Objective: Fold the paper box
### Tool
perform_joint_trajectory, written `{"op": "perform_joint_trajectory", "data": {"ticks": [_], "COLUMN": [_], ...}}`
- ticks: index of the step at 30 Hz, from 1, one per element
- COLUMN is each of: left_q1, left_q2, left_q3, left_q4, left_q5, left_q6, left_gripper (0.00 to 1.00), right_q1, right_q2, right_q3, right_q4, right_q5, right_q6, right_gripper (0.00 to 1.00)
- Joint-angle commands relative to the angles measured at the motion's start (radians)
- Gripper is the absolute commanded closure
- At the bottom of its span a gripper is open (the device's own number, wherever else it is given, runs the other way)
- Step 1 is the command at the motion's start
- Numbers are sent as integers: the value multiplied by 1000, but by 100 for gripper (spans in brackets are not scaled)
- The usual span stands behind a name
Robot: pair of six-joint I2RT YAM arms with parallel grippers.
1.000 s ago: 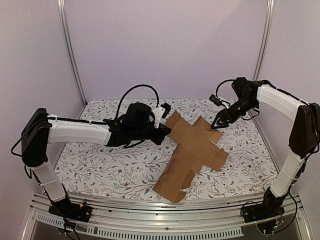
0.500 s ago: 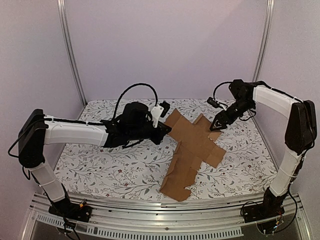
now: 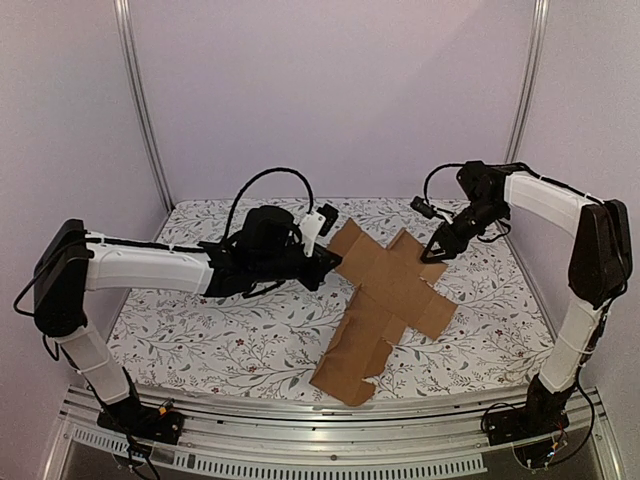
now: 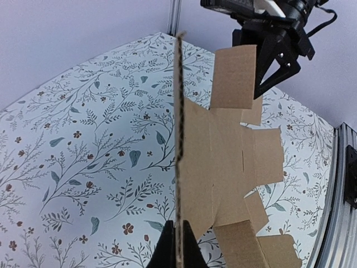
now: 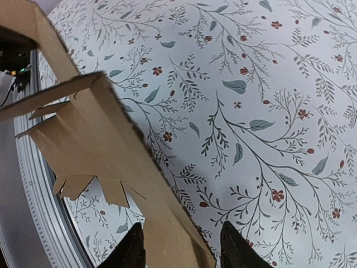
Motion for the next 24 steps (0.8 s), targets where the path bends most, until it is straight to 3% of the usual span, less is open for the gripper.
{"op": "perform_joint_trajectory", "data": {"ticks": [1,3,10,15,17,21,24], "left_q1": [-3,-3,0,2,3,8,22], "left_q2": [-33,-29,-12,-1,1,-4,-39], "left_q3": [-18,-21,-30,-31,-32,-46,-92], "left_q4": [35,36,72,91,93,68,64], "left_q5": [-15,-20,-26,-25,-26,-78,-97], "left_q6": [-1,-4,-17,-26,-22,-3,23], "left_gripper": [100,100,100,100,100,70,55], "right_q1": [2,2,24,60,70,78,110], "right_q2": [35,33,18,16,10,-34,-52], "right_q3": [20,17,16,17,14,27,87], "right_q4": [-85,-86,-92,-58,-28,46,50], "right_q5": [-96,-102,-95,-11,48,193,371], "right_q6": [-80,-86,-94,-71,-50,-5,-47], "right_gripper": [70,76,79,100,100,100,100]}}
